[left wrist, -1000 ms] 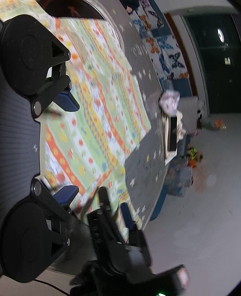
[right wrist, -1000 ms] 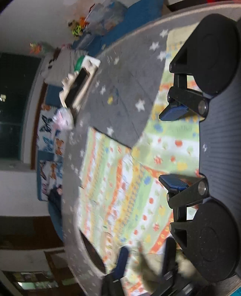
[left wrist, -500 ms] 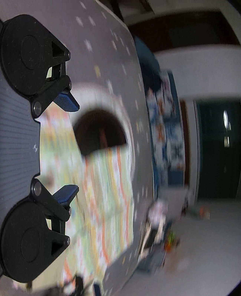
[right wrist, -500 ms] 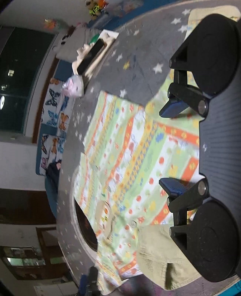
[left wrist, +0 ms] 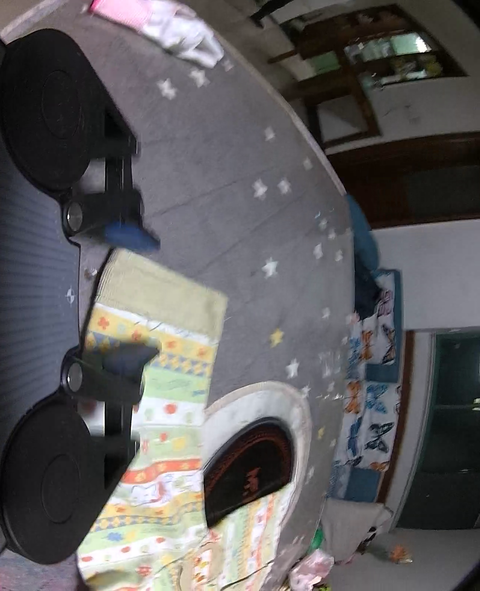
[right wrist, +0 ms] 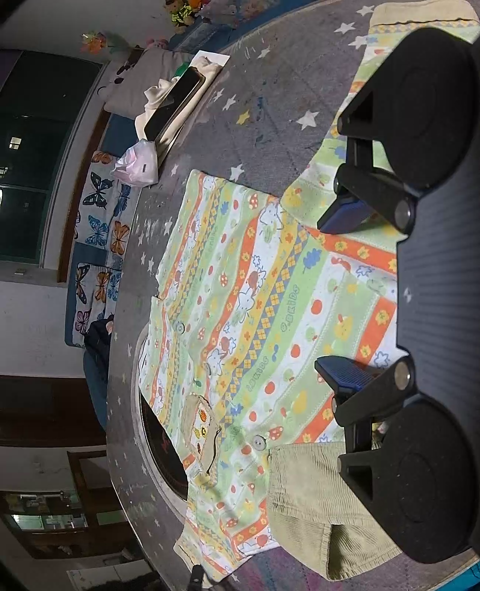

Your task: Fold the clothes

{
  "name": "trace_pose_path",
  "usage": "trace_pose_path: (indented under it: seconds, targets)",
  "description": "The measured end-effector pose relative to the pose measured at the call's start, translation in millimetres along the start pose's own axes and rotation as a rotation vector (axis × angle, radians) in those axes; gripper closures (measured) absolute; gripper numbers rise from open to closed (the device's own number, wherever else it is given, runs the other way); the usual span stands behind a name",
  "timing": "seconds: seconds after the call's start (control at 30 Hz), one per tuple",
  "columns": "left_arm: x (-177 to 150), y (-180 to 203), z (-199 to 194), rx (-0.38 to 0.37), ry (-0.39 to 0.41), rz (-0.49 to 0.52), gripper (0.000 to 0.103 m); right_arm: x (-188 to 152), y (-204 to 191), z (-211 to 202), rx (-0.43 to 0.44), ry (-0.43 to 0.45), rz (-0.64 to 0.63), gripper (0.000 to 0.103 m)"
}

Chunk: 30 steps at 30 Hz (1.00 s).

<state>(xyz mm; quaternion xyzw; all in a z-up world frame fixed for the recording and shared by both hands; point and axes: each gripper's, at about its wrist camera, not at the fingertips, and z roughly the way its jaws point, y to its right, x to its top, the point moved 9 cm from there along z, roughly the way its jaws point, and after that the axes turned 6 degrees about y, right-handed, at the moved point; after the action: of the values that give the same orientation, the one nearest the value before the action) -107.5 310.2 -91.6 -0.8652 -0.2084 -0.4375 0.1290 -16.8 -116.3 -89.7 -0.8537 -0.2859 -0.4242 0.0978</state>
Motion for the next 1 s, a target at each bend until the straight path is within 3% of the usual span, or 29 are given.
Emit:
trace_pose_path:
  seconds: [0.07,0.1,0.23,0.43,0.53,0.6,0.73,0.83,1.0]
  targets:
    - [2.0,0.5,1.3,-0.009,0.001,-0.002,0.089,0.0,0.6,0.4,-0.003,-0.002,0.001,0.027]
    - [3.8,1.3,2.8,-0.007,0.001,0.001,0.092,0.4,0.7,0.7,-0.004,-0.003,0.001,0.026]
    - [10.8,2.5,12.8,0.058,0.023,0.082,0.094,0.6,0.2,1.2,-0.013,0.0,-0.017,0.025]
    - [13.0,7.9,21.8,0.089,0.043,0.168,0.094,-2.0,7.4,4.4,-0.001,0.005,0.012,0.021]
    - [14.6,7.7,22.7,0.106,0.04,0.2,0.083,0.2,7.1,4.3,0.003,0.011,0.0,0.022]
    - [17.6,1.7,19.1,0.133,0.042,0.193,0.061,2.3,4.9,2.3,0.008,0.02,-0.012,0.022]
    - [26.2,-4.0,4.3,0.151,0.055,0.143,0.059,6.4,0.4,-3.8,0.019,0.041,-0.02,0.022]
    - [33.8,20.5,-14.9,0.045,0.075,0.116,0.061,6.0,0.0,-3.9,0.019,0.041,-0.023,0.022]
    - [30.4,104.6,-34.2,-0.239,0.065,0.156,0.073,3.3,-1.8,-2.7,0.018,0.035,-0.021,0.022]
